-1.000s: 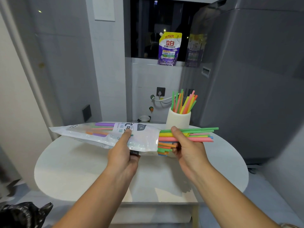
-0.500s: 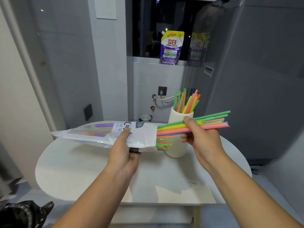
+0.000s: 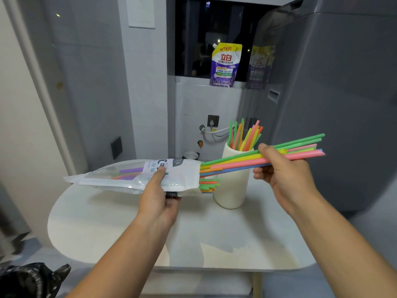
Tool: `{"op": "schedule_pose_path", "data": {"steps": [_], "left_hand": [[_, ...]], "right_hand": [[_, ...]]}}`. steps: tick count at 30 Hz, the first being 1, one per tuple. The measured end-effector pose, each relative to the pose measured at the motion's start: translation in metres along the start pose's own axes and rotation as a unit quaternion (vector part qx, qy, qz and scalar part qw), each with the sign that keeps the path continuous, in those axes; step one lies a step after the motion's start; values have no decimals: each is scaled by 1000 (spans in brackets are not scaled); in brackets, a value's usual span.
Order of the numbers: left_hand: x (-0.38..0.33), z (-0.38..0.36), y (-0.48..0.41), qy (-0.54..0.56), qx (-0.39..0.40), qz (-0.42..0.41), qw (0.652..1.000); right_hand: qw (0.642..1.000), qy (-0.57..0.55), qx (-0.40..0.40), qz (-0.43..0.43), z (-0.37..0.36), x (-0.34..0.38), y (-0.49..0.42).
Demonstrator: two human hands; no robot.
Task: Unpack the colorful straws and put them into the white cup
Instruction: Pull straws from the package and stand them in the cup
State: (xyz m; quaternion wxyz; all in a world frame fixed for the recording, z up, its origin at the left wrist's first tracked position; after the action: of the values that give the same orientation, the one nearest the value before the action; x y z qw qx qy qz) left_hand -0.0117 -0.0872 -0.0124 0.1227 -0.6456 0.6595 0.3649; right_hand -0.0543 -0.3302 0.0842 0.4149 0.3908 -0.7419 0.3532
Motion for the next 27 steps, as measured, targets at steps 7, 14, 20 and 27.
{"op": "schedule_pose_path", "data": {"steps": [7,14,20,27], "left_hand": [[-5,2,-5,4,-9,-4,1000],[-8,4,-8,18,-18,-1,1000],[-11,8,-11,25,-20,0,999],[-12,10,-11,29,-19,0,999]], "right_hand": [[999,28,4,21,8,32,-10],[998,36,-4,48,19,56,-15],[996,52,-5,78,27,75,-19],[993,59,-15,100,33,91,-20]]}}
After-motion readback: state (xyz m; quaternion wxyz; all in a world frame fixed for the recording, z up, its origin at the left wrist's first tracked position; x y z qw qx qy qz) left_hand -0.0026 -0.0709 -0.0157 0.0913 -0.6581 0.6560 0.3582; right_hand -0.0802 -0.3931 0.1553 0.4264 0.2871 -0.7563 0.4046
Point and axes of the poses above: each hand's wrist, its own y-axis away from the middle knuckle, its own z-axis out of the back of the hand, x = y × z, the point moved 6 cm from there along -y, towards the middle knuckle, and after that the axes turned 12 degrees about -y, right-handed, at the moved point
